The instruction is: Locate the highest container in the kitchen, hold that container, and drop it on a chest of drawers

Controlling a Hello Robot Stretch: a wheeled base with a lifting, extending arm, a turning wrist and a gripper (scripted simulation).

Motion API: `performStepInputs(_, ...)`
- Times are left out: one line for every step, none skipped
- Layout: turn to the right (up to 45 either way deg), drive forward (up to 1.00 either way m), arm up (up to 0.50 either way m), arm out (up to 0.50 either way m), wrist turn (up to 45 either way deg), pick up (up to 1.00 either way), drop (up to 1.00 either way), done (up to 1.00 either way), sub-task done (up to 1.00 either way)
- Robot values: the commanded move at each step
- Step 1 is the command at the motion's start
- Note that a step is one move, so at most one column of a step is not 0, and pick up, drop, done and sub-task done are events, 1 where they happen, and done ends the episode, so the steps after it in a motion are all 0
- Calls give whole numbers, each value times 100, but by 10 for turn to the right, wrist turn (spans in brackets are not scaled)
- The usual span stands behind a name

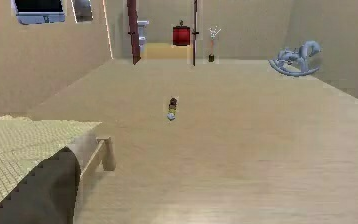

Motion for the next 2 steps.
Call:
performStepInputs(-450,0,0,0,0,0,0,0,0)
performStepInputs(-420,0,0,0,0,0,0,0,0)
